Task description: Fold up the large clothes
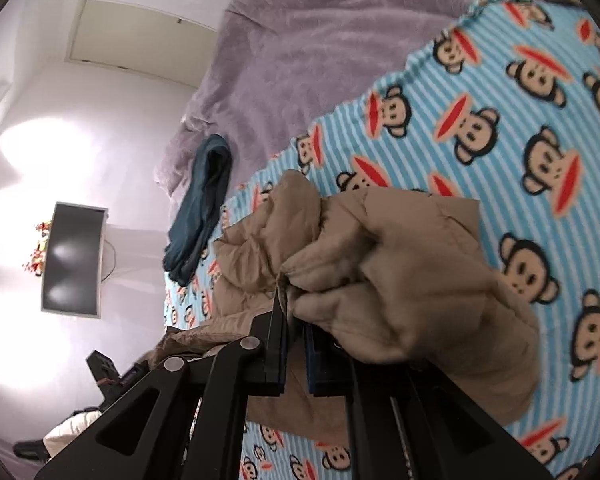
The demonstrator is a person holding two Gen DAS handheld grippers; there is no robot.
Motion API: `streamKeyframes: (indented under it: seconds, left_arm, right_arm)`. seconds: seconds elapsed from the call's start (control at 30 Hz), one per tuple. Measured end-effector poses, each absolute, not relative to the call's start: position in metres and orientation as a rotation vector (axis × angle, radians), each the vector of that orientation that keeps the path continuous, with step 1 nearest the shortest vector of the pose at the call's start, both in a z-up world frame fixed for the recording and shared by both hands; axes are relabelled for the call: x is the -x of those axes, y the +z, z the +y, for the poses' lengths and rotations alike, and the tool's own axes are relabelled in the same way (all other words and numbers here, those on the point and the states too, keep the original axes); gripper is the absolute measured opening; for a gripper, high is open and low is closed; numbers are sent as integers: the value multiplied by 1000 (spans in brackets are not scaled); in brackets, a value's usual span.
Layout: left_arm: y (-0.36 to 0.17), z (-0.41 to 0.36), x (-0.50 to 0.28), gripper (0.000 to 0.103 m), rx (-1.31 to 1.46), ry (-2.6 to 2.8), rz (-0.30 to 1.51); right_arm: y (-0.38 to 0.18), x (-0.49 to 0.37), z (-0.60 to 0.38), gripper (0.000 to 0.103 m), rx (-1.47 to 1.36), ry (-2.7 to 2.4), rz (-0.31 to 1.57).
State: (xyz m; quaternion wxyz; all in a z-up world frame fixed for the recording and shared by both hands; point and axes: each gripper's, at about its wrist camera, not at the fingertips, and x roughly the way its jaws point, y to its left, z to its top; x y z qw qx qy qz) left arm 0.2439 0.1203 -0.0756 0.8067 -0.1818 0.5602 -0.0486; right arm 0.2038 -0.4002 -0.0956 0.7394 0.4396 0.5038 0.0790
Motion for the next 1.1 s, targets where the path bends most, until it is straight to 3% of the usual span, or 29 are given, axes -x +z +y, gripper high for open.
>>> streamKeyframes:
  seconds: [0.17, 0.33, 0.43, 0.47, 0.5, 0.57, 0.73, 0.83, 0.87, 0.9, 0.97, 1.0, 1.07, 1.1]
  left_arm:
    - [-128, 116, -266, 19, 346, -78, 1274]
    - [-127, 110, -273, 20, 305, -83, 1313]
    - [-99, 118, -261, 33, 321, -135, 1278]
    - [-89, 120, -257, 45, 329, -155, 1259]
    - [-79, 122, -252, 68, 321, -165, 1237]
    - [-61, 119, -244, 93, 248, -106, 1190]
    - [-40, 105, -237, 93, 110, -112, 1105]
    - [-54, 89, -245, 92, 49, -113, 1119]
    - [-58, 84, -248, 81, 50, -123, 1125]
    - [-64, 78, -252, 70, 59, -142, 1135]
    - [-73, 66, -258, 68, 68, -161, 1145]
    - [-77, 58, -262, 62, 62, -177, 1138]
    - [-86, 42, -270, 59, -10, -160, 1123]
    - [-92, 37, -274, 59, -52, -133, 1114]
  right_arm:
    - [-146, -234, -390, 8, -964, 95, 1185]
    - [-172, -246, -384, 8, -944, 61, 1231]
    - [-167, -243, -381, 9, -908, 74, 1223]
    - [-166, -243, -381, 9, -896, 78, 1223]
    - [-165, -243, -381, 9, -884, 84, 1224]
    - [-165, -244, -383, 10, -887, 83, 1227]
    - [-160, -246, -377, 16, -846, 73, 1235]
    - [-144, -243, -367, 34, -750, 69, 1220]
    - [-136, -239, -364, 60, -734, 89, 1202]
    - [-125, -232, -359, 74, -711, 106, 1167]
    - [-113, -225, -349, 70, -661, 131, 1142]
    - [-110, -222, -340, 49, -629, 166, 1144]
    - [-116, -223, -319, 8, -547, 204, 1207]
    - [-120, -225, -310, 8, -518, 223, 1222]
